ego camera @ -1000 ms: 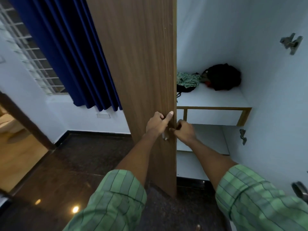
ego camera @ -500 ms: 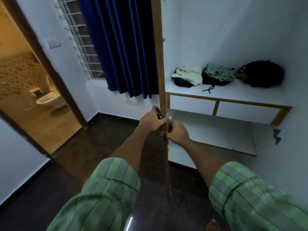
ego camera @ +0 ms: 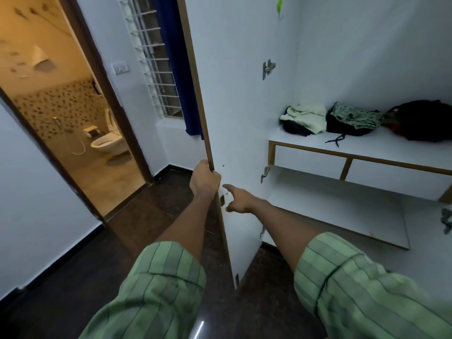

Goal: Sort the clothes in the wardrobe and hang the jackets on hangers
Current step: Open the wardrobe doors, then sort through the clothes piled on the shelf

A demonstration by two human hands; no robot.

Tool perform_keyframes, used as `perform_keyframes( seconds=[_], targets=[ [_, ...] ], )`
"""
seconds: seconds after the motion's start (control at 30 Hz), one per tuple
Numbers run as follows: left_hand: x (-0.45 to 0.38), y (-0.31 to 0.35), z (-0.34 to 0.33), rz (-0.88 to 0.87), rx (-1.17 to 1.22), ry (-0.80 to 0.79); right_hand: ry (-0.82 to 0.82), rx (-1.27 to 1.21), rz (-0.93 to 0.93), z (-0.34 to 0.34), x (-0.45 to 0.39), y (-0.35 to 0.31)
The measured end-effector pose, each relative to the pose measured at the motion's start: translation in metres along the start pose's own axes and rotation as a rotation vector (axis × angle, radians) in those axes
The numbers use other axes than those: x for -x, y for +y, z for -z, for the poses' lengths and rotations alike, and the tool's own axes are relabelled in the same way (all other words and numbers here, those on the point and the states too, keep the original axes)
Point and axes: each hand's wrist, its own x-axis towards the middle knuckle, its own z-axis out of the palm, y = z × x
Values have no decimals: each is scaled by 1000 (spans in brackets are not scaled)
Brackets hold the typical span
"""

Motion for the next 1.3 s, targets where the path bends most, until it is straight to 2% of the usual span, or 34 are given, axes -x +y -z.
perform_keyframes(
  seconds=[0.07, 0.17, 0.43, 0.8, 1.03, 1.3],
  targets=[
    [2, -3, 2, -10, 6, 128, 47, 31, 12, 0, -6, 0],
    [2, -3, -2, -181, -44, 192, 118, 56, 25, 6, -10, 4],
    [0, 46, -44, -556, -162, 68, 294, 84, -13, 54, -4, 38],
    [-6, 179, -173, -892, -124, -120, 495, 85, -291, 190, 33, 182],
    [-10, 297, -274, -1055, -70, -214, 624, 80, -404, 290, 49, 287],
    [-16, 396, -375, -1131, 28, -279, 730, 95, -456, 368, 67, 393]
  ],
)
